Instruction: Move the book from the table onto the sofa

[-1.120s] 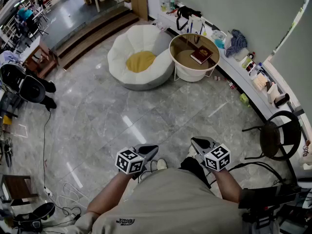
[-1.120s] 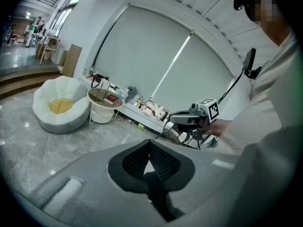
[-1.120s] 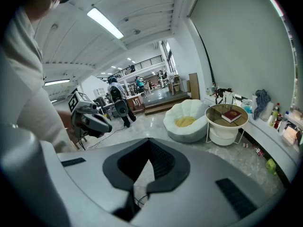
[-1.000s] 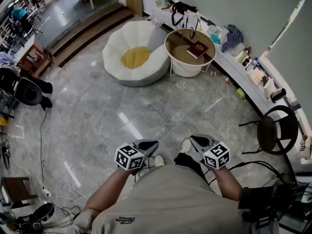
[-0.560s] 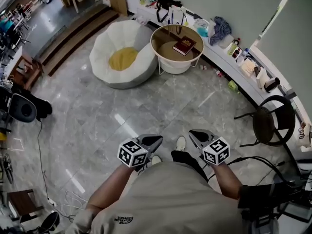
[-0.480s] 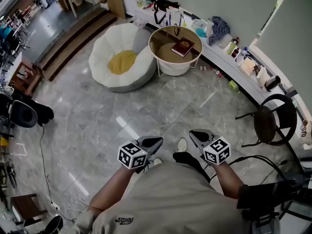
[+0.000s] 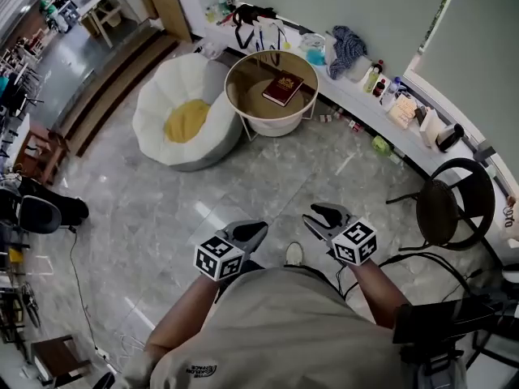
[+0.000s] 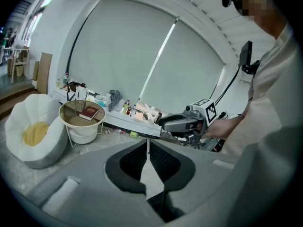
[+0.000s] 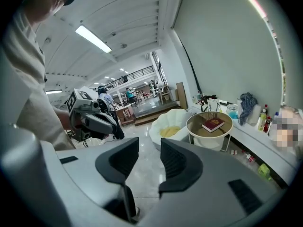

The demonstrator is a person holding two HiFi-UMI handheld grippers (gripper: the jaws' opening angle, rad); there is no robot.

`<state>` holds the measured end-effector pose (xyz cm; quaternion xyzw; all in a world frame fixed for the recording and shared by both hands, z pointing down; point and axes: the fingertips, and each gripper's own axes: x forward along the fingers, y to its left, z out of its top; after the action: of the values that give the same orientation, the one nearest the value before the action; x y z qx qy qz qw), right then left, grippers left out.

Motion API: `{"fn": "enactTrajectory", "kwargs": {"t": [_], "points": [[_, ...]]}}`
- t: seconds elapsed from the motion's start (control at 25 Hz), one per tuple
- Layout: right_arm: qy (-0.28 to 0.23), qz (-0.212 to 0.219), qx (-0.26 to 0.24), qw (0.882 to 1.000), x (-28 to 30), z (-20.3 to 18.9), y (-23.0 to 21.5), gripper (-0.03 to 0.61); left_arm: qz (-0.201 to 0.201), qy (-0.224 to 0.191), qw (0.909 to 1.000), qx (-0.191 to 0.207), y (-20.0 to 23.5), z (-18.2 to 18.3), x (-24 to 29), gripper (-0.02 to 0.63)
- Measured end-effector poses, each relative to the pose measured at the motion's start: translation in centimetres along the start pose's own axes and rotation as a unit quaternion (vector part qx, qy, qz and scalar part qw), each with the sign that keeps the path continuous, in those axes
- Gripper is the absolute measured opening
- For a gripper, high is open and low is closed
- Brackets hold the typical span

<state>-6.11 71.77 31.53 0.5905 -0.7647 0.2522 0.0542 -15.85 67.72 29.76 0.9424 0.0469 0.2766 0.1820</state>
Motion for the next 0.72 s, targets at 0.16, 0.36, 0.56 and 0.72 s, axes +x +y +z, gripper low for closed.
{"fn": "enactTrajectory", "kwargs": {"t": [0.16,0.36,0.56,0.72], "points": [[0.007,-0.015,0.019,1.000,-0.3,-0.5,-4.9,0.146,0.007,0.001,1.0000,-0.004,1.2,2.2,3.6,0.011],[0.009,-0.030,0.042,0.999,1.0,-0.6,-9.4,0.146,0.002,0.024,0.9994,-0.023,4.2,3.4,6.7,0.069],[0.014,-0.055,0.045,0.997,3.9,1.3,-13.6,0.146,-0.016,0.014,0.9991,-0.037,9.2,6.2,9.5,0.078],[0.028,-0.082,0.052,0.995,6.6,3.3,-17.3,0.146,-0.042,0.009,0.9975,-0.055,14.3,9.2,11.7,0.078]]}}
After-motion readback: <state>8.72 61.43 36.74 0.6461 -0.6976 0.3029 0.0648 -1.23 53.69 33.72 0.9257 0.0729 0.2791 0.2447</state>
